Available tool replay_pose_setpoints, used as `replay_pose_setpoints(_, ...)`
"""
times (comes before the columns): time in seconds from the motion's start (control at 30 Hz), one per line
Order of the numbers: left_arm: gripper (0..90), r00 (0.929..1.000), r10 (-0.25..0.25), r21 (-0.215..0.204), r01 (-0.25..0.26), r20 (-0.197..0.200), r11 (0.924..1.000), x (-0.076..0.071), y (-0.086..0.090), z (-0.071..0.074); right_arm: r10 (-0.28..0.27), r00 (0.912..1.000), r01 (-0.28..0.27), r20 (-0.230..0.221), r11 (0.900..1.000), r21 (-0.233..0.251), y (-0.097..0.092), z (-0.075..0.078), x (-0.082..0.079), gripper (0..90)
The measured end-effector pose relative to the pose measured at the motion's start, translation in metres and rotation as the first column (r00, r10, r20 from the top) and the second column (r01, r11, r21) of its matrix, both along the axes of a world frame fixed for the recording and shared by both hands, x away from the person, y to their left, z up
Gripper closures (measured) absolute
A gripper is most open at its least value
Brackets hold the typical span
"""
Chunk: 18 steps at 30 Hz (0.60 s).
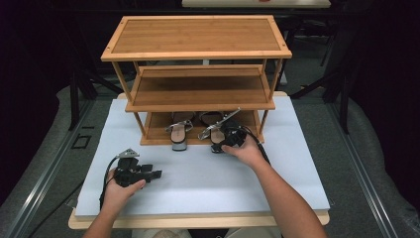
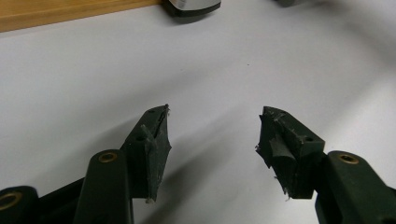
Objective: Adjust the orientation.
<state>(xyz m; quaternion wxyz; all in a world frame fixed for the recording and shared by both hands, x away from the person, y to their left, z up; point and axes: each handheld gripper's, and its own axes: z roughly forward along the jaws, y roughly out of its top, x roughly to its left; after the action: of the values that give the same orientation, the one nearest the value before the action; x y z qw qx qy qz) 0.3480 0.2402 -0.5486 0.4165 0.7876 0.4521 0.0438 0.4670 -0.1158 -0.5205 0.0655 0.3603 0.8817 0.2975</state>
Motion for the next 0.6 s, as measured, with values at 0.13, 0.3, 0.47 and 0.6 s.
replay_pose_setpoints(0.13, 42.5, 1.0000, -0.008, 0.009, 0.008, 0.006, 0.9999, 0.001, -0.003, -0.001, -0.010, 0.9999, 0.010, -0.006, 0.9999, 0.009, 0.001, -0.003, 0.001, 30.6)
replay_pose_setpoints(0.3, 41.2, 0.9996, 0.000, 0.010, -0.001, 0.027, 1.0000, 0.008, -0.007, 0.005, -0.031, 0.9995, 0.031, 0.005, 0.9995, 0.007, 0.003, -0.003, 0.000, 30.1)
replay_pose_setpoints(0.47, 40.2, 0.9990, 0.012, 0.024, -0.013, 0.044, 0.9996, 0.022, -0.014, 0.014, -0.024, 0.9984, 0.025, 0.051, 0.9996, -0.015, 0.002, 0.002, -0.011, 25.3)
replay_pose_setpoints(0.6, 32.9, 0.9992, -0.009, 0.064, 0.007, 0.040, 0.9979, 0.038, -0.028, 0.016, -0.023, 0.9961, 0.028, 0.086, 0.9973, -0.068, 0.000, 0.008, -0.022, 25.5)
